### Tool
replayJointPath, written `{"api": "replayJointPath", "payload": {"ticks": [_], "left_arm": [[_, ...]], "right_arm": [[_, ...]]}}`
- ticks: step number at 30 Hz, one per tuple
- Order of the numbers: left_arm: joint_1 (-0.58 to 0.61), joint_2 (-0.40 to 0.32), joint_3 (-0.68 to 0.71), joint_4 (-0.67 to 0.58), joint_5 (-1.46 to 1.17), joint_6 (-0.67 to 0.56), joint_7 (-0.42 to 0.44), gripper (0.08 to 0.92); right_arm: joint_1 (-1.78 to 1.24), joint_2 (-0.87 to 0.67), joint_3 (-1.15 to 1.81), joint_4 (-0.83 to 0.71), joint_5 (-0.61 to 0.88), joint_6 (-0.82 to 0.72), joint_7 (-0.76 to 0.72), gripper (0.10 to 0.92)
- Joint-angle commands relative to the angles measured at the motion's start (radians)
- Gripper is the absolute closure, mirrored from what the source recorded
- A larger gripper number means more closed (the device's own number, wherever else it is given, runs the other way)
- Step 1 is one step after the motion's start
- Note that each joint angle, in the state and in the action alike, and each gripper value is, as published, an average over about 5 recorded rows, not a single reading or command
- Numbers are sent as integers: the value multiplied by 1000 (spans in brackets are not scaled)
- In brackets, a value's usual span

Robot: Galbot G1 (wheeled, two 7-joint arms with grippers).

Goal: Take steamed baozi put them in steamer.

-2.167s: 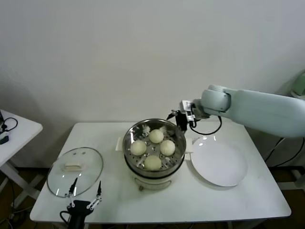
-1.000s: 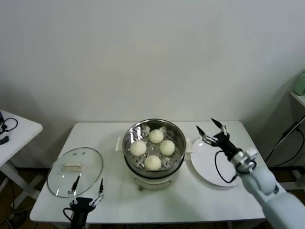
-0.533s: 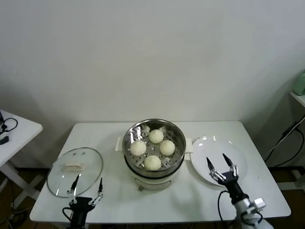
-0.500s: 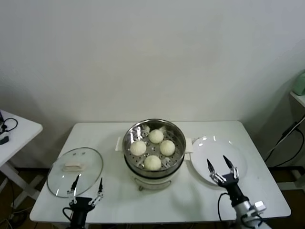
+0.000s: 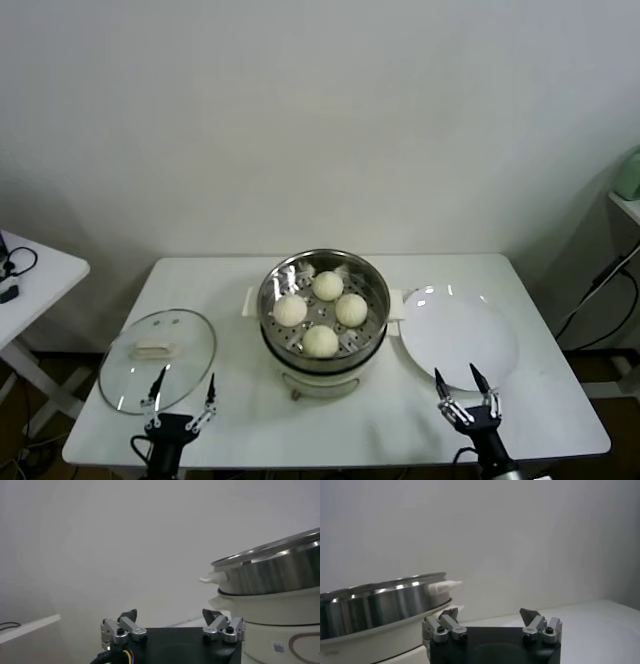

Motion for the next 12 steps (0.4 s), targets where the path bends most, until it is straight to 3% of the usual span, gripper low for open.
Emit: {"api": "replayJointPath", "payload": {"ticks": [1,12], "left_arm": [[2,-47,-1,-1,-1,0,0,177],[0,-49,0,2,-1,-1,-1,177]], "right_arm": [[-48,40,-1,6,-8,25,-5,203],[-50,45,-8,3,-11,22,-3,203]]}}
